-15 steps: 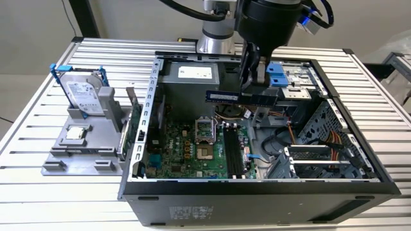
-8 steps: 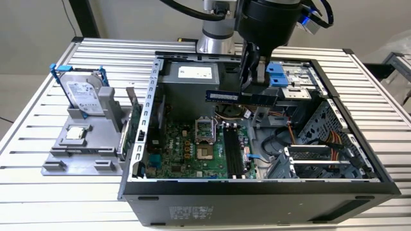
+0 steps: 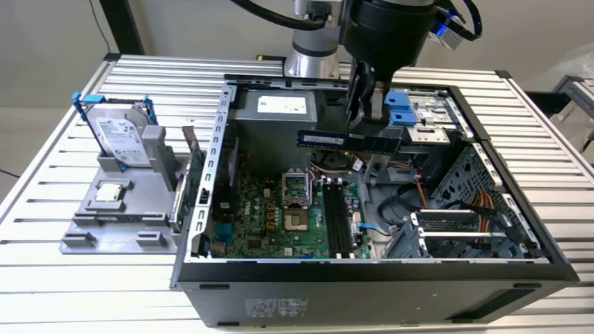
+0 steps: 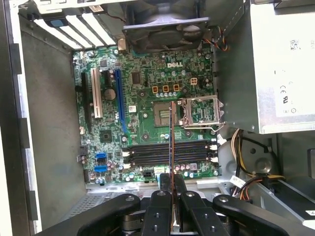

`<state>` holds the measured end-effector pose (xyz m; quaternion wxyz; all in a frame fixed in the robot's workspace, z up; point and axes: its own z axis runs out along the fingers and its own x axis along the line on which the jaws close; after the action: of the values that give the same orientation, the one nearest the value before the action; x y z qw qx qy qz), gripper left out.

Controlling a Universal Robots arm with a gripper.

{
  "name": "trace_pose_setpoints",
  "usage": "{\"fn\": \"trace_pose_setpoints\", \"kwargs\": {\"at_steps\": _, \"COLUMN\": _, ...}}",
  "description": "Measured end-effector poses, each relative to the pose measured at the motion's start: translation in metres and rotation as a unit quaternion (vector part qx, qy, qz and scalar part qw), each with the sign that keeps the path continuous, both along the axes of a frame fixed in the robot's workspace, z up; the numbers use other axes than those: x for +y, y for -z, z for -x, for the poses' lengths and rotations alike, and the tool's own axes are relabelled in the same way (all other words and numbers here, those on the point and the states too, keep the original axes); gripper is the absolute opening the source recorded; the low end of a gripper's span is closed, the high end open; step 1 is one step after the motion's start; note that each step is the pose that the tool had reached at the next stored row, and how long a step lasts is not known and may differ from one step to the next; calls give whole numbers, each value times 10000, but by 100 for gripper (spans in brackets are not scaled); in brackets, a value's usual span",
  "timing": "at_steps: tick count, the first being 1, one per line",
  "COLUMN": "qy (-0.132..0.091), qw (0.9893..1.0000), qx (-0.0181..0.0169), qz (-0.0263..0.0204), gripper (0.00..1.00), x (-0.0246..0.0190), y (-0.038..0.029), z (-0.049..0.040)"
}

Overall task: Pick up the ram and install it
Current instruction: 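Insert the ram into the slot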

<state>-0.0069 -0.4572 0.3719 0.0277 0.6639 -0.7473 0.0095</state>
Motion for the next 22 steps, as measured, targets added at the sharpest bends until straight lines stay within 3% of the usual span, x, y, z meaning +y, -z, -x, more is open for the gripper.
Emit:
{"fn": "trace_pose_setpoints", "kwargs": {"at_steps": 12, "qy": 475, "qw": 9989, "qx": 0, "qz": 1, "gripper": 0, "x": 0, "y": 0, "z": 0}}
{"fn": "trace_pose_setpoints", "kwargs": {"at_steps": 22, "qy": 865, "qw": 9963, "qx": 0, "qz": 0, "gripper": 0, "x": 0, "y": 0, "z": 0}}
